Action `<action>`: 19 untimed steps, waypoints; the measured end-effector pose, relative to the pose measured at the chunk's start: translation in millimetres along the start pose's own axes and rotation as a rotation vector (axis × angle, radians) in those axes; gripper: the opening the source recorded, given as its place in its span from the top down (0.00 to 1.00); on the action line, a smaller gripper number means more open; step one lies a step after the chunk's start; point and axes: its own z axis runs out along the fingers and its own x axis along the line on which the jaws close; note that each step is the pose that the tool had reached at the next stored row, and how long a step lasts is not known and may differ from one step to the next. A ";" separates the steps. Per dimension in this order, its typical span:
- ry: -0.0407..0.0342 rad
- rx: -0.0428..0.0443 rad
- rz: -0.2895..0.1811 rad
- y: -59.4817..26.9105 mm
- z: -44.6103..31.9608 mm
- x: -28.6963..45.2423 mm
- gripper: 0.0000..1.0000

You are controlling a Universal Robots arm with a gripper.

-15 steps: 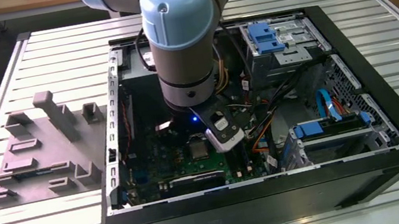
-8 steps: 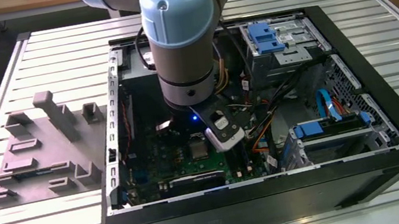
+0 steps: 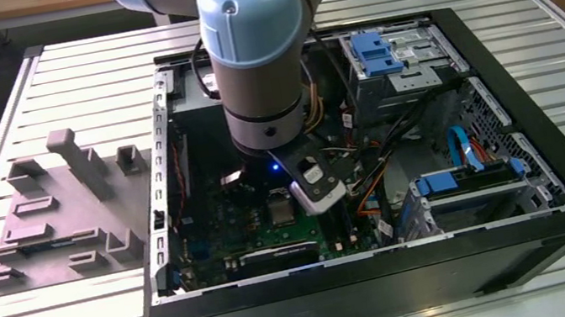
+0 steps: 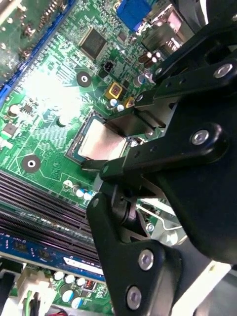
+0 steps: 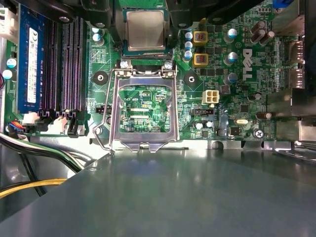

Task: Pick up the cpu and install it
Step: 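Place the cpu into insertion slot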

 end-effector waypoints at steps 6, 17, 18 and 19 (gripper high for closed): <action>0.0000 -0.0001 0.005 0.0 -2.3 0.8 0.56; 0.0002 0.0002 0.020 0.0 -1.5 0.6 0.56; 0.0003 0.0001 0.023 0.1 -1.5 0.6 0.56; 0.0003 0.0001 0.025 0.1 -1.4 0.6 0.56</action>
